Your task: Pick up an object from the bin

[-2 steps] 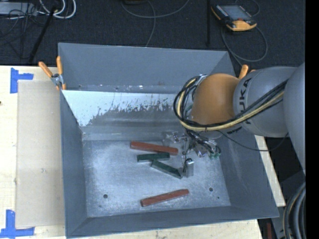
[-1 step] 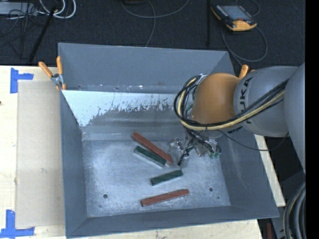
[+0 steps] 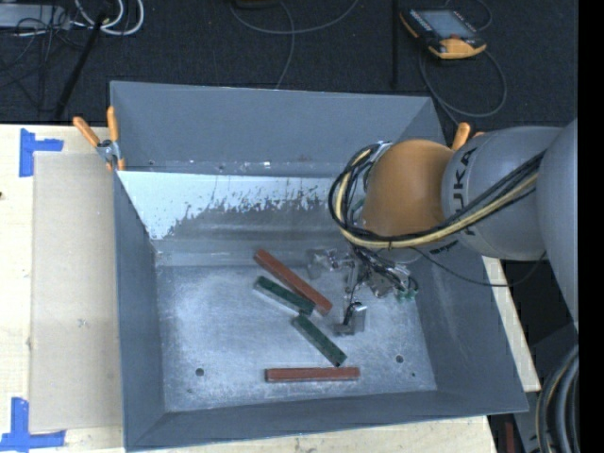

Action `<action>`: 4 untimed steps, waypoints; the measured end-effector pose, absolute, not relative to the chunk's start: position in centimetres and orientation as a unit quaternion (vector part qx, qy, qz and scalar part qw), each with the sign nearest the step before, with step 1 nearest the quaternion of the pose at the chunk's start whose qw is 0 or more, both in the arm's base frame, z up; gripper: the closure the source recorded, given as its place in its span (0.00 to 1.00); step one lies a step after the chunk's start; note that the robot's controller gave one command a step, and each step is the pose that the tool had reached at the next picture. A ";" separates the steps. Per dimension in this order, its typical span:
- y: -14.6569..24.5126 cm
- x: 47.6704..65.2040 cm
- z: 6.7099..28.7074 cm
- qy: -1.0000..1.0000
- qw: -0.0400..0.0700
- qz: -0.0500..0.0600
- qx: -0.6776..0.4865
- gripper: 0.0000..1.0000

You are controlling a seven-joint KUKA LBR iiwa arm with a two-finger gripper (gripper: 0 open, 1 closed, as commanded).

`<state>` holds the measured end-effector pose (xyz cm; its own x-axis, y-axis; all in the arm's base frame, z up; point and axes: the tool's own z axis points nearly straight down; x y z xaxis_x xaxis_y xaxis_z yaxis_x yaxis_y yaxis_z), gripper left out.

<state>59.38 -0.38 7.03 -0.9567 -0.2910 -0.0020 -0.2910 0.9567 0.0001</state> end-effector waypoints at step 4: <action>7.8 60.8 7.0 0.990 0.001 0.000 -0.139 0.00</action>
Offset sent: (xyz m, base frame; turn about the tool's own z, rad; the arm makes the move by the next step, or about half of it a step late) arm 0.0281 0.0947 0.0272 0.0249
